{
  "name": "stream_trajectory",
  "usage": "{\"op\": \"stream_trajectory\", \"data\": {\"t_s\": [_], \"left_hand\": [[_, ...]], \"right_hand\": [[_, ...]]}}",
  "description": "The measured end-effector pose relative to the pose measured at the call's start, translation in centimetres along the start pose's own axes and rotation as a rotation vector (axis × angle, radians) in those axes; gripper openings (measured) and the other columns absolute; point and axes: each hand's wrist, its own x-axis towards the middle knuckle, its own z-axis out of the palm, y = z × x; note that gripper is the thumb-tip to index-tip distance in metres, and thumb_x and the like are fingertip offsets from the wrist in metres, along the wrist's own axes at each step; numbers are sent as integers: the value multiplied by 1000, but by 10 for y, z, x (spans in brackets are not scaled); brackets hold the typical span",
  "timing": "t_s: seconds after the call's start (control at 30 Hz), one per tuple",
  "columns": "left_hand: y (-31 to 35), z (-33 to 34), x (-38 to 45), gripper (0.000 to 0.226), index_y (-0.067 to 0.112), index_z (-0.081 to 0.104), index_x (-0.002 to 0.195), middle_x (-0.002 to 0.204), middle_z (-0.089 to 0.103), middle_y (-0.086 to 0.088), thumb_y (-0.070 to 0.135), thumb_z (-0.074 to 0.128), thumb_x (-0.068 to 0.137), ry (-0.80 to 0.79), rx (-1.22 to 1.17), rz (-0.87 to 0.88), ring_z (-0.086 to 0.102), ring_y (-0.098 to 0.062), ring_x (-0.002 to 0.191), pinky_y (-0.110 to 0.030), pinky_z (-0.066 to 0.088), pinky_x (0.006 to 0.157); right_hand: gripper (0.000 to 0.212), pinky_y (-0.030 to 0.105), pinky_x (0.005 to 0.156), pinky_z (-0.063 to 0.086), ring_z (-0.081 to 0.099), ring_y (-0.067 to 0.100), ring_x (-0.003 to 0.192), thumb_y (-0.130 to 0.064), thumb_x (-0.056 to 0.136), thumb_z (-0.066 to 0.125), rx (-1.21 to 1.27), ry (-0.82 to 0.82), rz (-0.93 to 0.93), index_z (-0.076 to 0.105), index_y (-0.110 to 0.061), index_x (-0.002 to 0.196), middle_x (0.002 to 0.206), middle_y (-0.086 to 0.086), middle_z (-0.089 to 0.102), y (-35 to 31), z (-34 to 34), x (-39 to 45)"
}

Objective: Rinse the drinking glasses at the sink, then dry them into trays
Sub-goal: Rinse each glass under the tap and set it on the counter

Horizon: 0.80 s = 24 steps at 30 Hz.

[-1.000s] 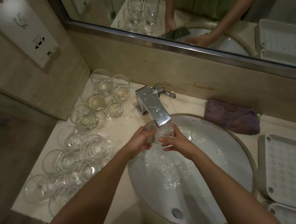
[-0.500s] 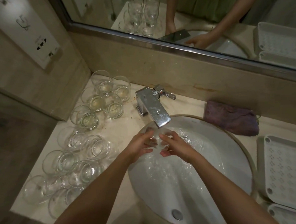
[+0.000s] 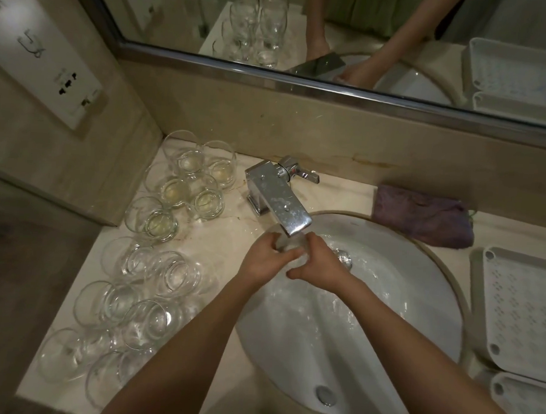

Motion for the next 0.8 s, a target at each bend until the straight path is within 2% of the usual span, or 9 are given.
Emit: {"op": "stream_trajectory", "data": {"t_s": [0.1, 0.17, 0.23, 0.3, 0.4, 0.47, 0.57, 0.7, 0.8], "left_hand": [[-2, -7, -6, 33, 24, 59, 107, 97, 60, 14, -4, 55, 90, -73, -53, 83, 61, 11, 81, -8, 46, 75], [-6, -11, -10, 53, 25, 47, 124, 104, 57, 16, -12, 51, 86, -105, -51, 103, 58, 20, 86, -5, 44, 80], [-16, -12, -10, 61, 24, 43, 133, 114, 54, 16, 4, 56, 77, -111, 20, 105, 56, 13, 105, -12, 44, 92], [-21, -9, -11, 70, 17, 42, 141, 132, 47, 9, 19, 61, 73, -121, 131, 85, 45, -5, 127, -23, 39, 106], [-24, -4, -10, 80, 13, 27, 149, 137, 33, 9, 9, 72, 82, -160, 217, 108, 28, -1, 128, 5, 21, 94], [-25, 2, -8, 86, 13, 26, 149, 134, 32, 10, 9, 76, 79, -134, 225, 136, 29, -3, 127, 5, 21, 90], [-28, 8, 0, 75, 23, 43, 131, 126, 51, -3, 16, 85, 69, -77, 179, 149, 51, -16, 117, -13, 41, 89], [-24, 0, 8, 60, 33, 52, 111, 111, 65, 6, 24, 88, 64, -56, -16, 65, 63, -9, 102, -24, 51, 87], [-16, -6, 5, 29, 27, 54, 108, 102, 65, -1, 19, 71, 85, -109, -166, -59, 62, -14, 78, -21, 47, 69]], "right_hand": [[68, 21, 67, 46, 55, 16, 98, -10, 70, 81, 273, 49, 73, 40, -14, 124, 115, 3, 55, 4, -2, 0], [70, 20, 71, 45, 56, 14, 100, -11, 70, 82, 424, 67, 103, 42, -18, 127, 116, 1, 57, 10, 0, 0], [73, 21, 74, 46, 59, 10, 101, -12, 70, 83, 563, 65, 120, 45, -20, 131, 117, -1, 60, 13, 4, 0], [70, 20, 74, 44, 61, 8, 97, -11, 71, 82, 688, 58, 143, 48, -21, 131, 116, -1, 63, 13, 9, -2], [45, 26, 78, 45, 63, 15, 94, -11, 78, 77, 840, 39, 166, 59, -27, 115, 105, 0, 68, 12, 12, -6], [41, 32, 84, 48, 67, 19, 96, -13, 79, 75, 955, 13, 202, 61, -23, 116, 106, 1, 70, 14, 17, -6], [32, 35, 88, 51, 66, 19, 91, -19, 83, 72, 996, -20, 229, 65, -12, 114, 98, 4, 70, 11, 19, -7], [27, 37, 93, 48, 64, 20, 92, -29, 87, 67, 857, -75, 282, 65, -7, 102, 92, 7, 67, 11, 5, -9], [48, 37, 90, 48, 64, 24, 98, -21, 88, 66, 900, -70, 212, 47, -19, 132, 117, 4, 63, 16, -7, -5]]}}
